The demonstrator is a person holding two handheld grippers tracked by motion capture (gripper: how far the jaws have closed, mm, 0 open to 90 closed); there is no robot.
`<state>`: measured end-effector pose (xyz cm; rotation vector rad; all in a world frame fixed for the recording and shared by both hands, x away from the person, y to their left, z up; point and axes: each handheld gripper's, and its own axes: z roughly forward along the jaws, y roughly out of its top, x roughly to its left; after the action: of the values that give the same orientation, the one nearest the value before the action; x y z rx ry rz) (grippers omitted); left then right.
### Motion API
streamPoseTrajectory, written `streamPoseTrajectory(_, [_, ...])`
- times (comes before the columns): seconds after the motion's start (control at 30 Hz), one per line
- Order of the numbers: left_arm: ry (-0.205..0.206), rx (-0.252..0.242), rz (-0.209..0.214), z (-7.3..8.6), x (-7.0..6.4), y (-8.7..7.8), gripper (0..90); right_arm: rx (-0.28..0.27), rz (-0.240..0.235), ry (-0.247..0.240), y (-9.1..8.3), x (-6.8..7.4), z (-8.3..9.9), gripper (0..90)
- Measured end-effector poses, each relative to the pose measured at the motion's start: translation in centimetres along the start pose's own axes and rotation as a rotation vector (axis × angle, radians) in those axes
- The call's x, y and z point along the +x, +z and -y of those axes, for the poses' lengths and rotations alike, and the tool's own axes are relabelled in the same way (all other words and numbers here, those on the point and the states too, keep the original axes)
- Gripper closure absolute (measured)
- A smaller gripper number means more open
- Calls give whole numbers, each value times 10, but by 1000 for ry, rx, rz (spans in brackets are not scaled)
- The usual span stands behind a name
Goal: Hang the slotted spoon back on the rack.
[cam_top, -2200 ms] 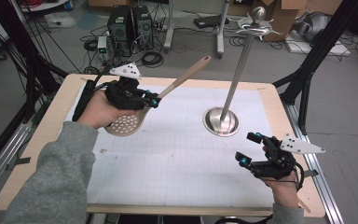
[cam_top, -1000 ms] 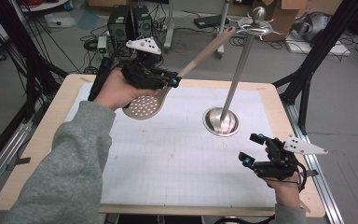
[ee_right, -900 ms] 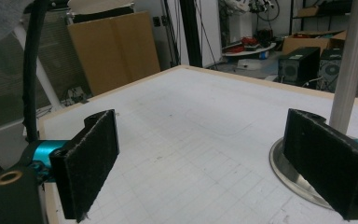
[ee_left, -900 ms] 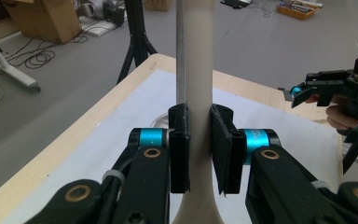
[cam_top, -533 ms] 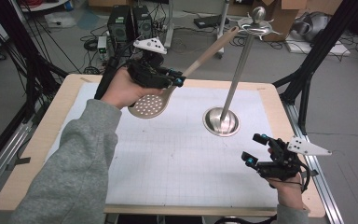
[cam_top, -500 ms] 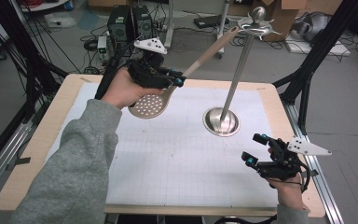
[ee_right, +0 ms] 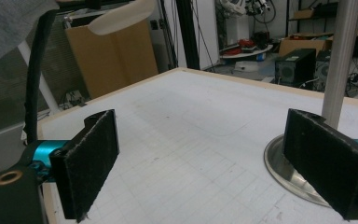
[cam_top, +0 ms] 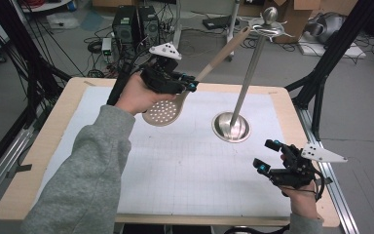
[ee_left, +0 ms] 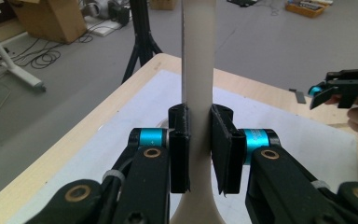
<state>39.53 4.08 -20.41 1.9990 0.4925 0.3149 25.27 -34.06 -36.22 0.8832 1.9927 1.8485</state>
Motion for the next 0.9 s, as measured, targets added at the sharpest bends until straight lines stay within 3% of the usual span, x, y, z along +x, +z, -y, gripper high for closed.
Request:
streamPoseTrajectory(0.47, [-9, 20, 2, 1, -2, 25, 778, -5, 1, 12, -3, -1, 0, 99])
streamPoseTrajectory(0.9, [-29, 43, -3, 1, -1, 36, 779, -6, 4, 13, -5, -2, 0, 99])
